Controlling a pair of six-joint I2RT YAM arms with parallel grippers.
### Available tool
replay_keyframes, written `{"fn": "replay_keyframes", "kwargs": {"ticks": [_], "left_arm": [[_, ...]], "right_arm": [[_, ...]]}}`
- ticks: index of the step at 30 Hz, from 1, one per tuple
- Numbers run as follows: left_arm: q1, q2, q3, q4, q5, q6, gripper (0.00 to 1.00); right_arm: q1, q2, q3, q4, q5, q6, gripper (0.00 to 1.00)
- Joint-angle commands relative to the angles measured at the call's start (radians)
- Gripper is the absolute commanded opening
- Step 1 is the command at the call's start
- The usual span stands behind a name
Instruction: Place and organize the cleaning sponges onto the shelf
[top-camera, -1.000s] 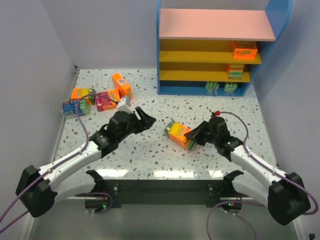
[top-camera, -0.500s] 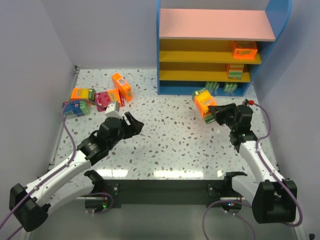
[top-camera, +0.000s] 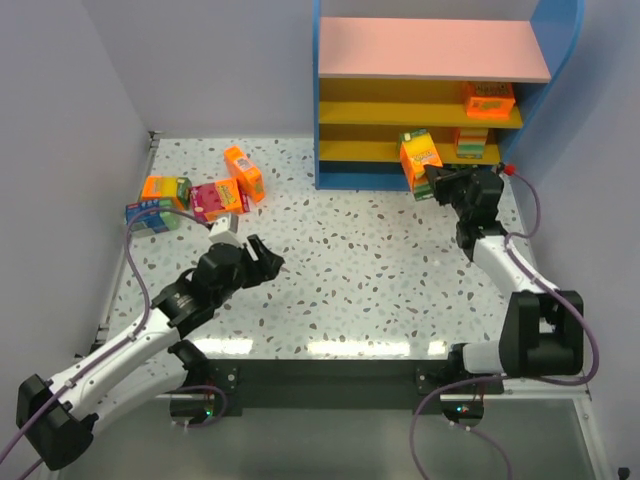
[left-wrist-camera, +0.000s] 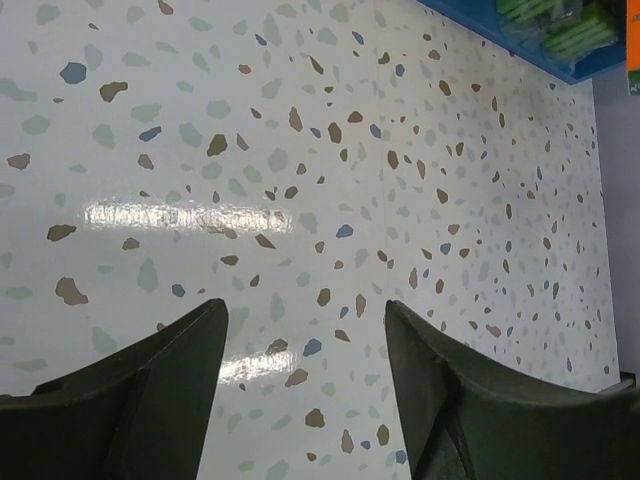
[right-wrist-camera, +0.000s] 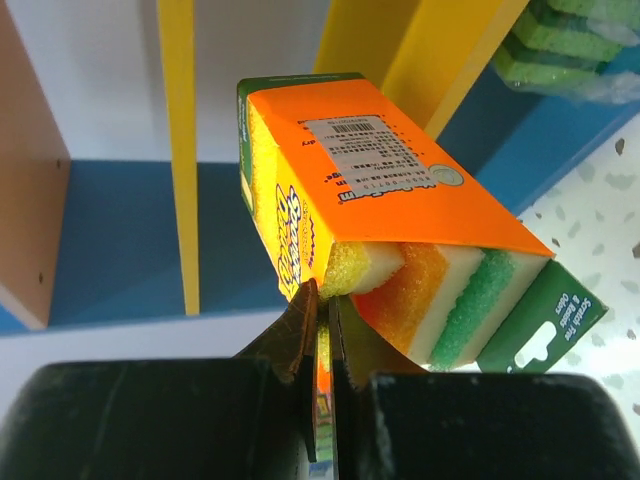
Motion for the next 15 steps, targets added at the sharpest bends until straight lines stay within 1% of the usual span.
{"fn": "replay_keyframes", "kwargs": {"ticks": [1,3,6,15], "left_arm": [[0.003,-0.026,0.013,-0.038,-0.029,0.012,0.69],[0.003,-0.035,0.019,-0.057,-0.04,0.014,0.69],[0.005,-0.047,0.035,-0.081,-0.054,0.017,0.69],[0.003,-0.06,0.062,-0.118,-0.078,0.024,0.69]], "right_arm": [[-0.005,0.096,0.119,0.051,0.063,0.044,0.0],[-0.007,0.175,0.186,0.045,0.068,0.055,0.0],[-0.005,0.237,0.256,0.049,0.077,0.075,0.0],[-0.005,0.387,0.363,0.118,0.181,0.116,0.0]]}}
